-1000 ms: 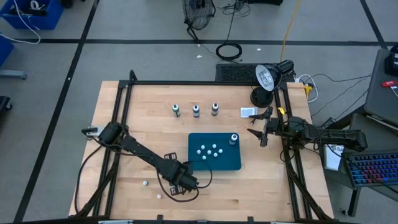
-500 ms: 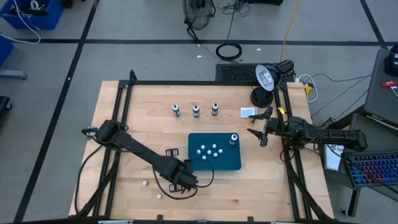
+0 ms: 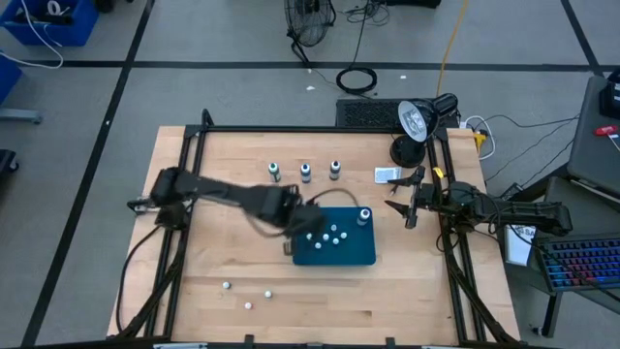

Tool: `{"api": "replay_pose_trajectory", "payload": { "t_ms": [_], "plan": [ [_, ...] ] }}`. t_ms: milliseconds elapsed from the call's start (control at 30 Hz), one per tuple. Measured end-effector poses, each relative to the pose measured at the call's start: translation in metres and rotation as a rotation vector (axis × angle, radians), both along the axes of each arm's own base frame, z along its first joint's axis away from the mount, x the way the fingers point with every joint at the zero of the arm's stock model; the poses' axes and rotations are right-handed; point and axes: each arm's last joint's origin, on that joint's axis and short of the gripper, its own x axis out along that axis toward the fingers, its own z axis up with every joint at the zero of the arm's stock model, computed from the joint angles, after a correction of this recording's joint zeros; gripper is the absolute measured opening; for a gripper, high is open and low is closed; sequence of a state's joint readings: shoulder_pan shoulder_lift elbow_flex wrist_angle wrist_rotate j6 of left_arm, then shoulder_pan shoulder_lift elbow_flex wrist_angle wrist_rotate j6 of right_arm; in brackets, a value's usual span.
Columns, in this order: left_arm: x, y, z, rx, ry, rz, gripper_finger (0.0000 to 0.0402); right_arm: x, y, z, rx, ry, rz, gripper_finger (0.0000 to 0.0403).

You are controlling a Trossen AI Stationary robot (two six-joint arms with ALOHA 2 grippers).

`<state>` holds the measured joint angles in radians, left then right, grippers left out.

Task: Pick & Place food coloring
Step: Put the small green food coloring bottle into the blue bin

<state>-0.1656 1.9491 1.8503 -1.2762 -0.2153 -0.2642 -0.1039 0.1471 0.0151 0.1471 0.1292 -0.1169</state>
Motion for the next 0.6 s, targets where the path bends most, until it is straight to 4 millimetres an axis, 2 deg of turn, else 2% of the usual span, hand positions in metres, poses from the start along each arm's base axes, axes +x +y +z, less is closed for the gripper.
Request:
{"api": "replay_pose_trajectory", "payload": {
  "t_ms": [100, 167, 300, 600],
  "plan": [
    [0.012, 0.021, -0.019, -0.021, 0.062, 0.022, 0.0060, 0.000, 0.000, 0.000, 0.000, 0.000, 0.000, 0.0279],
    [0.019, 0.028, -0.031, -0.035, 0.084, 0.013, 0.0060, 0.000, 0.000, 0.000, 0.000, 0.000, 0.000, 0.0279],
    [0.032, 0.030, -0.055, -0.083, 0.117, -0.022, 0.0060, 0.000, 0.000, 0.000, 0.000, 0.000, 0.000, 0.0279],
    [0.044, 0.026, -0.101, -0.099, 0.232, -0.039, 0.0060, 0.000, 0.000, 0.000, 0.000, 0.001, 0.000, 0.0279]
  ]
}}
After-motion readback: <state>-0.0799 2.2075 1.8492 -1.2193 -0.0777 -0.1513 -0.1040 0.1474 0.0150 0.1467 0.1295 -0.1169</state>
